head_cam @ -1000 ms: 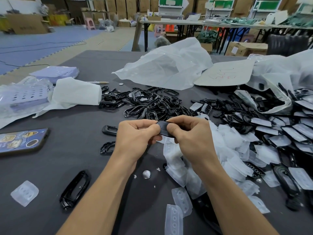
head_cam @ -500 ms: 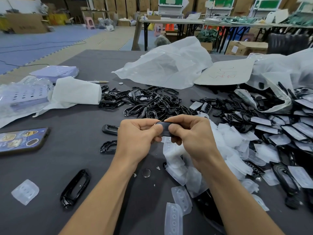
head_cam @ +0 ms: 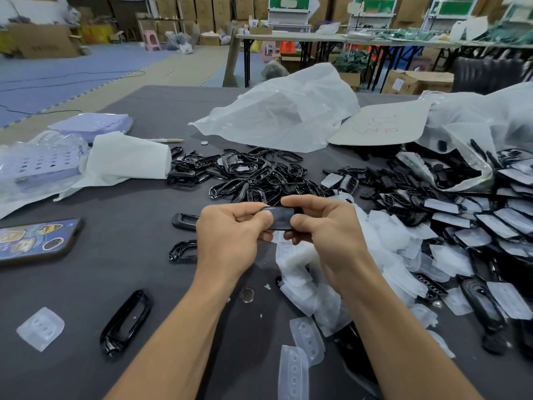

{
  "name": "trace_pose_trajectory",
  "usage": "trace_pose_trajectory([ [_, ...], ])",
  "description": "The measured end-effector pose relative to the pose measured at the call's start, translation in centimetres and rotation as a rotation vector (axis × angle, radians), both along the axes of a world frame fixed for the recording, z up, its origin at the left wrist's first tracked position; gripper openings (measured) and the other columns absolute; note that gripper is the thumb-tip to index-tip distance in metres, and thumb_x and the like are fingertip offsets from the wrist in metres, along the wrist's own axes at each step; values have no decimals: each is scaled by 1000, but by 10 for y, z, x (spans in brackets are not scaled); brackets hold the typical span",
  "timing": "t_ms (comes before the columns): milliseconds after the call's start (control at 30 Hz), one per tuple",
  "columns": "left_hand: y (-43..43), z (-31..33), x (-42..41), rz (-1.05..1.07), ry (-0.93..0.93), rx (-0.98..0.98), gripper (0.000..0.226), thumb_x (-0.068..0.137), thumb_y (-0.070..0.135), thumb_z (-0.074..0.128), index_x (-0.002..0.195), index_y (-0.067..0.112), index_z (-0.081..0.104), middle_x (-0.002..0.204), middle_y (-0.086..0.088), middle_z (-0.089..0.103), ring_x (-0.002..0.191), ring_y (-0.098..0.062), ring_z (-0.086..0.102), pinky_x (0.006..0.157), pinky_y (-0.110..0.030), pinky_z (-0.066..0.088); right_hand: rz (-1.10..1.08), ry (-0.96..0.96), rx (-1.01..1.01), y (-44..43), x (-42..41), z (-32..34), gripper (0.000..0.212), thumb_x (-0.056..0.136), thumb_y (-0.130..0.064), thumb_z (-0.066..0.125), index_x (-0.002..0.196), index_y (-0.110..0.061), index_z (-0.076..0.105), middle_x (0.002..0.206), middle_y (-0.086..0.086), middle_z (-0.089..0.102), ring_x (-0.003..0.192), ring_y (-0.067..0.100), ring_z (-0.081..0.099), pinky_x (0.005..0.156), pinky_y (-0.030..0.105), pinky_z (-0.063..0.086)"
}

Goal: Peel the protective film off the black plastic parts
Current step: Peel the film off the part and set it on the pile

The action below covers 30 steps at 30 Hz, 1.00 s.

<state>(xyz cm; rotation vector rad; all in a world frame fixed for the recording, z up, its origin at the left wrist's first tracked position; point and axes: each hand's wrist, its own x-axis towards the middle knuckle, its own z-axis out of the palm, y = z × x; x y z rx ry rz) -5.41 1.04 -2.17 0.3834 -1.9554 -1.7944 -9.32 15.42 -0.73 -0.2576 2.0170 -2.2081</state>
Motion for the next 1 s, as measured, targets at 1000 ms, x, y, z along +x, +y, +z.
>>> trace_pose_trajectory([
  [1000,11,-1,2,-36,-50,-24,8,80,35,77,75,34,83,69,1,78,60,-14,73,62,-38,62,-57,513,762,16,13,18,36,67,-26,90,100,-35,79,99,-15,73,94,2,62,82,10,45],
])
